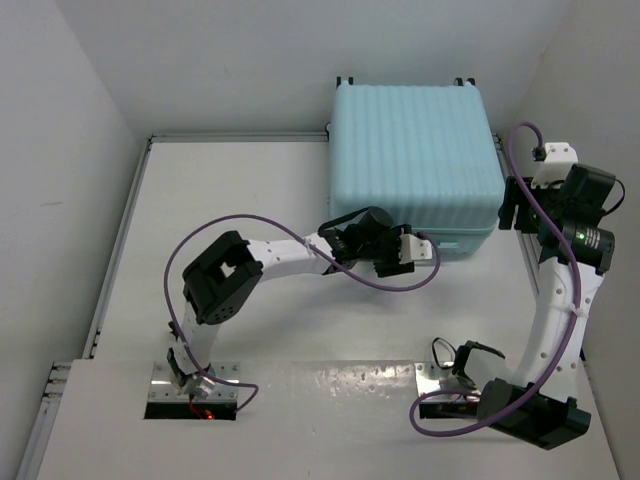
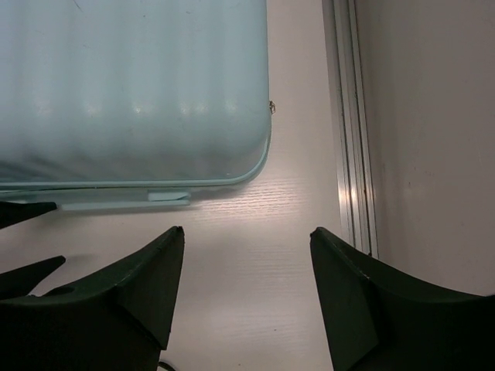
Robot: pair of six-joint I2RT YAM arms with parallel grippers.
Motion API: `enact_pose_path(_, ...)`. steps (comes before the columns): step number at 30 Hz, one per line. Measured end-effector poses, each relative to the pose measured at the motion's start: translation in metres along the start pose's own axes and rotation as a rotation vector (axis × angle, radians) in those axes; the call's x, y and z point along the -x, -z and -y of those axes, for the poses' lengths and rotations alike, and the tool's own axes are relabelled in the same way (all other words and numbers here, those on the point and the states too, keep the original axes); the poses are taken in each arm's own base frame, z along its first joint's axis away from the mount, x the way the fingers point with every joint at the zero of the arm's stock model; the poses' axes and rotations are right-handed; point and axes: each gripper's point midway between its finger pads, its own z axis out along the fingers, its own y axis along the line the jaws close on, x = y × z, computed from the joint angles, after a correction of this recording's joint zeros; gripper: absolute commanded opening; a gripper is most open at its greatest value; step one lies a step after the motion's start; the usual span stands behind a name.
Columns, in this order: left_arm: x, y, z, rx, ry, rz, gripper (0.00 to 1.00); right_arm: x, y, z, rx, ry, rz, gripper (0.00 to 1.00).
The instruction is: Pack the luggage
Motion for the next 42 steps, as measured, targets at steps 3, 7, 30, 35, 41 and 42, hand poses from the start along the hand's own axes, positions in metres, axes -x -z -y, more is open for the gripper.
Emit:
enact_pose_path(3,0.003,0.001,-0.01,0.029,-0.009,0.009,0.64,0.0,0.0,0.0,0.003,0.0,0.001,0.66)
enact_pose_path(7,0.003,0.003,-0.019,0.048,-0.006,0.01,0.65,0.0,-0.001,-0.001,0.005,-0.001,-0.003,0.66)
enact_pose_path(30,-0.017,-0.052,-0.034,0.053,-0.003,-0.166,0.42,-0.019,-0.032,-0.013,0.105,-0.009,-0.062,0.64)
enact_pose_path(35,-0.02,-0.052,-0.047,0.078,0.002,-0.174,0.27,-0.024,-0.035,-0.019,0.188,-0.026,-0.048,0.64)
enact_pose_path(41,-0.034,-0.039,-0.056,0.03,0.047,-0.157,0.05,-0.031,-0.042,0.002,0.264,-0.136,-0.03,0.6)
enact_pose_path(42,-0.038,-0.035,-0.059,0.02,0.059,-0.153,0.03,-0.032,-0.043,0.004,0.279,-0.144,-0.027,0.57)
